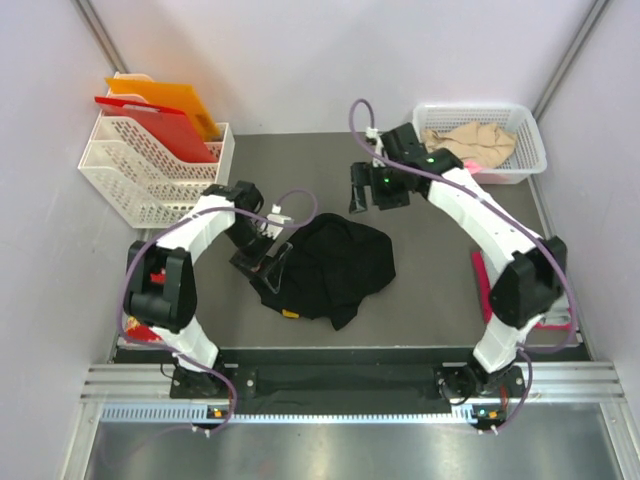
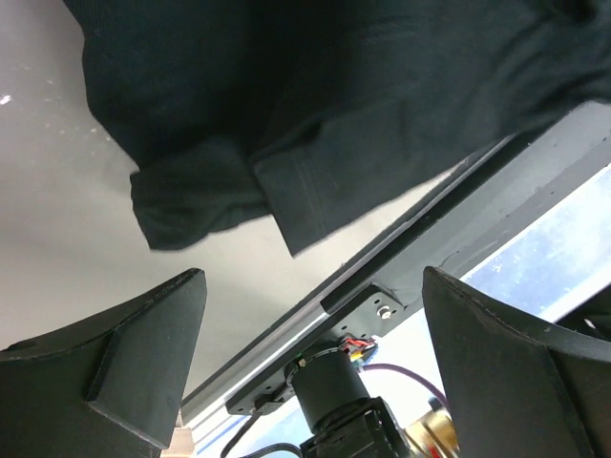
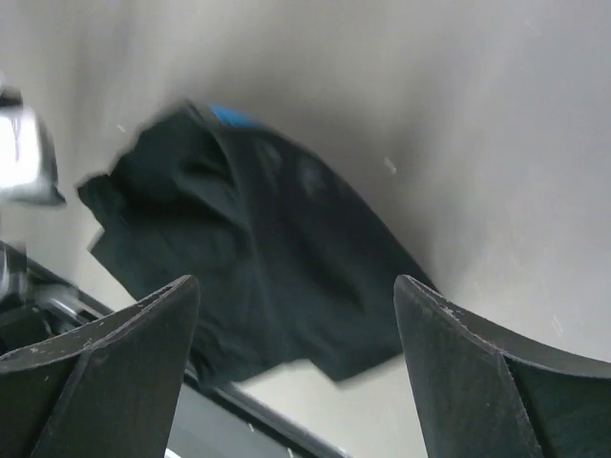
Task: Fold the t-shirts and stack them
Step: Flatten out the tshirt
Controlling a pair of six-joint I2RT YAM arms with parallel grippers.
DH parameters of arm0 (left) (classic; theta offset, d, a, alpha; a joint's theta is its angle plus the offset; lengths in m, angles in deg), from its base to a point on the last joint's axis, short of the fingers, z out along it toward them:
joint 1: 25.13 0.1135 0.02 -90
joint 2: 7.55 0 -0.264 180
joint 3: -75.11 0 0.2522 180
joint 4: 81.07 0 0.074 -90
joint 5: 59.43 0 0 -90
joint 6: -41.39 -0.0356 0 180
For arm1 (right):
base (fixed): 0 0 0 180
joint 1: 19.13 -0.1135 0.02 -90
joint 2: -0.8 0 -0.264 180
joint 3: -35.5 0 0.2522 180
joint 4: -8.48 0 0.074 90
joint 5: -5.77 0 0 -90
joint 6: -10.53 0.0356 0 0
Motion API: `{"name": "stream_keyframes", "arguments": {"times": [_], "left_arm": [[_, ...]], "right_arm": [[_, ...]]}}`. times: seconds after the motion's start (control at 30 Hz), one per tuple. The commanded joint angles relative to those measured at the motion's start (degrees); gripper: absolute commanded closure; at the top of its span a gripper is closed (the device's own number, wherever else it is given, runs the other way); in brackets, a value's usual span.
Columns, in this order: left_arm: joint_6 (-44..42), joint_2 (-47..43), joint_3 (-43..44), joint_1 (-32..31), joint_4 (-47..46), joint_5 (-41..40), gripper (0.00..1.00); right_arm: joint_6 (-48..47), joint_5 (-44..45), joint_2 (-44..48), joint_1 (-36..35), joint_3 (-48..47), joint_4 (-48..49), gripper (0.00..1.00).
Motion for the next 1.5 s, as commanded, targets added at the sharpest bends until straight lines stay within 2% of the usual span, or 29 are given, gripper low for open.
{"name": "stream_keyframes", "arguments": {"times": [0.0,0.23,0.3,0.33,0.43,0.47,0.5,0.7,0.8,0.93,1.0,1.1,1.2,1.37,1.47], "left_arm": [[2.2,2.3,-0.2,0.0,-2.7,-0.3,0.01],[2.1,9.8,0.7,-1.0,-2.7,1.2,0.02],[1.7,11.3,1.1,-1.2,-1.8,3.0,0.24],[1.4,12.3,1.6,-1.6,-1.6,3.4,0.47],[1.9,13.1,2.3,-2.2,-1.7,3.2,0.76],[2.1,13.1,2.7,-2.2,-1.6,3.0,0.96],[2.2,13.0,3.7,-2.2,-1.3,1.9,1.0],[1.5,11.4,10.8,0.3,0.5,-3.8,1.0],[0.4,13.8,16.9,6.1,1.6,-6.5,1.0],[-1.3,18.7,25.5,16.9,5.1,-7.2,1.0],[-2.0,19.7,28.3,18.3,5.2,-9.2,1.0],[-1.9,18.8,30.2,18.5,4.8,-9.4,1.0],[-1.2,18.4,33.7,17.1,9.8,-3.5,1.0],[-0.7,13.3,30.3,11.9,10.0,-1.8,1.0],[-0.1,11.5,29.5,10.2,11.0,-1.2,1.0]], "right_arm": [[-0.8,2.9,7.3,3.4,7.6,1.2,0.18],[0.6,3.3,10.5,3.4,12.1,1.4,0.19],[0.6,3.5,9.9,3.4,11.5,0.4,0.2],[0.6,3.6,9.6,3.4,11.1,0.1,0.2],[0.5,3.9,9.6,3.5,10.2,-0.2,0.2],[0.5,3.9,9.5,3.5,10.0,-0.2,0.2],[0.4,3.9,9.6,3.5,9.6,-0.3,0.2],[0.4,3.4,8.8,3.8,8.6,-0.3,0.21],[0.3,3.3,8.5,3.8,8.7,-0.4,0.22],[0.1,2.5,8.6,3.8,10.2,-0.1,0.25],[0.2,2.0,8.6,3.9,11.4,0.3,0.25],[0.5,0.6,8.4,3.5,12.5,1.1,0.26],[0.0,0.7,7.7,2.2,13.0,1.4,0.23],[-0.6,0.6,2.9,-0.8,11.4,1.3,0.14],[-0.6,0.3,-0.9,-1.1,9.2,2.6,0.13]]}}
